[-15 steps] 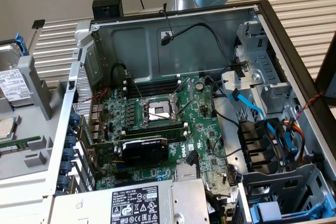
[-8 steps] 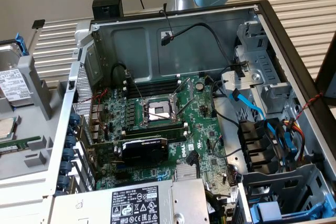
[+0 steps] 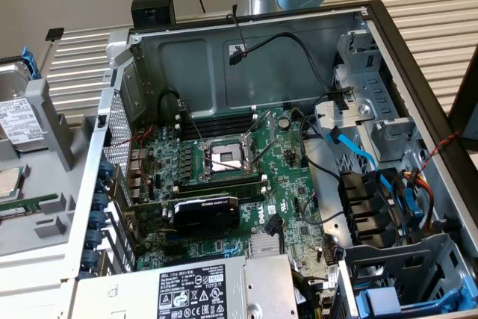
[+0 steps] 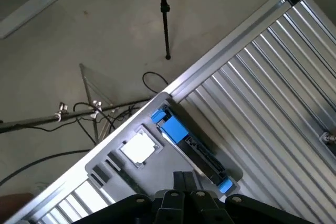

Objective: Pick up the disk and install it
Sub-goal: 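Pick up the disk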

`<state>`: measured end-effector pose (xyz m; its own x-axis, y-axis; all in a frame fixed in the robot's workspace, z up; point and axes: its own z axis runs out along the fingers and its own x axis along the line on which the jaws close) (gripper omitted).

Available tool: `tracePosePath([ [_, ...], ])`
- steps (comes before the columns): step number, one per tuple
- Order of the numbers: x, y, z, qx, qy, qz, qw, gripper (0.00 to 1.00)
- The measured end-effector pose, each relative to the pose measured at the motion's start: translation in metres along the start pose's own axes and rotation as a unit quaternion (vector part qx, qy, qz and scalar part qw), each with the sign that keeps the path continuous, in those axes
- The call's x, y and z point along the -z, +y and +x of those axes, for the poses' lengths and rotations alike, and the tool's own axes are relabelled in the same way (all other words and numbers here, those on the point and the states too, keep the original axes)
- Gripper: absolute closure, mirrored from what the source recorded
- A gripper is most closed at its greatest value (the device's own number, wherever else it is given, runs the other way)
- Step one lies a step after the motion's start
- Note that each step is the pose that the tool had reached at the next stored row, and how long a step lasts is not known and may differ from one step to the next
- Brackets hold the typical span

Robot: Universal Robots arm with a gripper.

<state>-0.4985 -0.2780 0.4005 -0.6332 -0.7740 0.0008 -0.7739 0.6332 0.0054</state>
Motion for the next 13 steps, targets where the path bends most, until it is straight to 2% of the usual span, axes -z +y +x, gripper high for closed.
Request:
tracePosePath([
  [3, 0.0, 0.0, 0.0, 0.027, 0.0001, 0.0, 0.9996, 0.89],
  [6, -0.0001, 0.0, 0.0, 0.055, 0.0003, 0.0001, 0.9985, 0.89],
  [9, 0.0, 0.0, 0.0, 0.082, 0.0005, 0.0001, 0.9967, 0.89],
  [13, 0.0, 0.0, 0.0, 0.114, 0.0006, 0.0001, 0.9935, 0.89],
])
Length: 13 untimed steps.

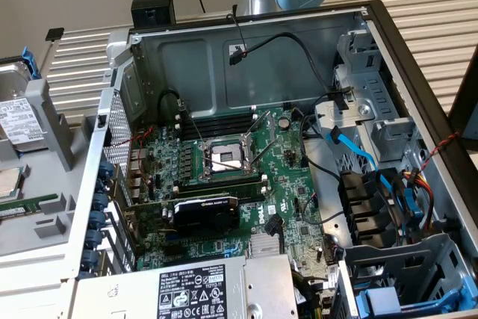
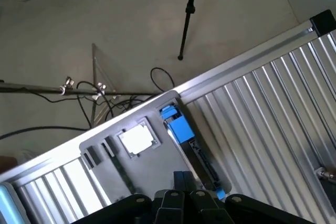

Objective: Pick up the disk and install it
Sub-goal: 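Pick up the disk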

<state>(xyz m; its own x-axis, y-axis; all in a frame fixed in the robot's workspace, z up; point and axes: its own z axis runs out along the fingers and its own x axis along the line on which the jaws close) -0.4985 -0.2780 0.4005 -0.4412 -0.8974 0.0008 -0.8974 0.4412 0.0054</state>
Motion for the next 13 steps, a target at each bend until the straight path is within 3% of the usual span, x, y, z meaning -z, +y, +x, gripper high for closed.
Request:
tracePosePath([
  [6, 0.0, 0.0001, -0.0002, 0.006, 0.0, 0.0, 1.0, 0.89],
  [10, 0.0, 0.0001, -0.0002, 0.042, 0.0002, 0.0001, 0.9991, 0.89],
  [13, 0.0, 0.0001, -0.0002, 0.069, 0.0004, 0.0, 0.9976, 0.89],
])
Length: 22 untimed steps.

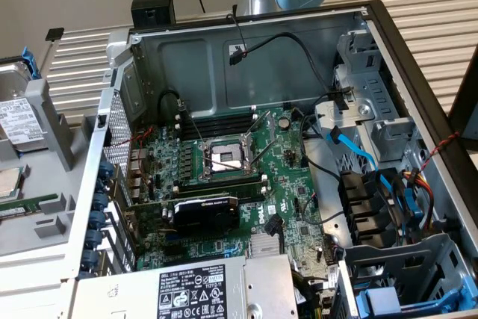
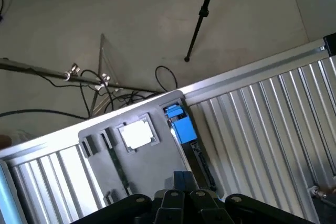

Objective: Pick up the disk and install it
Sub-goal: 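Pick up the disk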

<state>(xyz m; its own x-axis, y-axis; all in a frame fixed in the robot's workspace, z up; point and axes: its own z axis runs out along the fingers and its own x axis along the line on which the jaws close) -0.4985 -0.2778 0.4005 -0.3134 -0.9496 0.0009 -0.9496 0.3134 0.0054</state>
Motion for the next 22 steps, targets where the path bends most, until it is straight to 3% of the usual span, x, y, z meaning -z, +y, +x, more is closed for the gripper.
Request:
tracePosePath([
  [5, 0.0, 0.0, 0.0, 0.045, 0.0002, 0.0001, 0.999, 0.89],
  [10, 0.0, 0.0, 0.0, 0.091, 0.0005, 0.0001, 0.9959, 0.89],
  [16, 0.0, 0.0, 0.0, 0.145, 0.0008, 0.0001, 0.9894, 0.89],
  [20, -0.0001, 0.0, 0.0, 0.181, 0.001, -0.0001, 0.9835, 0.89],
  [22, 0.0, 0.0, -0.0001, 0.196, 0.0014, -0.0025, 0.9805, 0.89],
])
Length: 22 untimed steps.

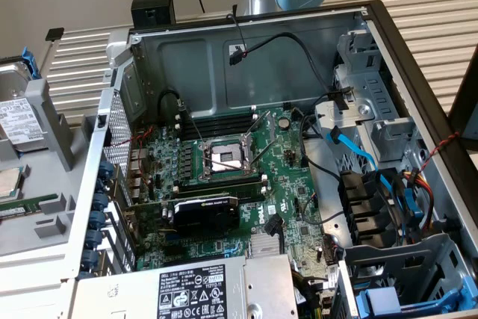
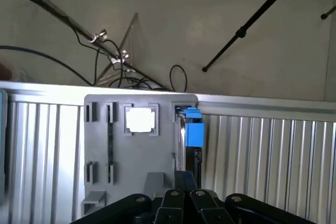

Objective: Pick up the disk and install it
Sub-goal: 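Pick up the disk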

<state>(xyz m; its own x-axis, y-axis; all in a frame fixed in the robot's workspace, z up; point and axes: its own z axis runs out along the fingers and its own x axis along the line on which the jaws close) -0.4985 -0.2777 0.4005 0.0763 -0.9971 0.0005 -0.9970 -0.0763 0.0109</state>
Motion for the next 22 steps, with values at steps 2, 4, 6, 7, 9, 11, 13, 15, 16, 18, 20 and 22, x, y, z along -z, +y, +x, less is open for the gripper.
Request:
tracePosePath([
  [2, 0.0001, 0.0, 0.0, 0.014, -0.0001, -0.0041, 0.9999, 0.89],
  [4, 0.0, 0.0, 0.0001, 0.025, -0.0004, -0.0089, 0.9996, 0.89],
  [6, 0.0, 0.0, 0.0001, 0.037, -0.0016, -0.0132, 0.9992, 0.89],
  [7, -0.0001, 0.0, 0.0001, 0.042, -0.0026, -0.0151, 0.999, 0.89],
  [9, 0.0001, 0.0, 0.0001, 0.048, -0.0051, -0.0179, 0.9987, 0.89],
  [11, 0.0001, 0.0, 0.0, 0.052, -0.0072, -0.0178, 0.9985, 0.89],
  [13, 0.0, 0.0002, 0.0, 0.054, -0.0083, -0.0176, 0.9984, 0.89],
  [15, 0.0001, 0.0006, 0.0, 0.055, -0.0092, -0.0175, 0.9983, 0.89],
  [16, 0.0, 0.0011, 0.0, 0.056, -0.0095, -0.0174, 0.9982, 0.89],
  [18, 0.0, 0.0031, -0.0001, 0.057, -0.0098, -0.0174, 0.9982, 0.89],
  [20, 0.0, 0.0046, -0.0002, 0.057, -0.01, -0.0174, 0.9982, 0.89],
  [22, 0.0, 0.0056, -0.0003, 0.058, -0.0102, -0.0174, 0.9981, 0.89],
])
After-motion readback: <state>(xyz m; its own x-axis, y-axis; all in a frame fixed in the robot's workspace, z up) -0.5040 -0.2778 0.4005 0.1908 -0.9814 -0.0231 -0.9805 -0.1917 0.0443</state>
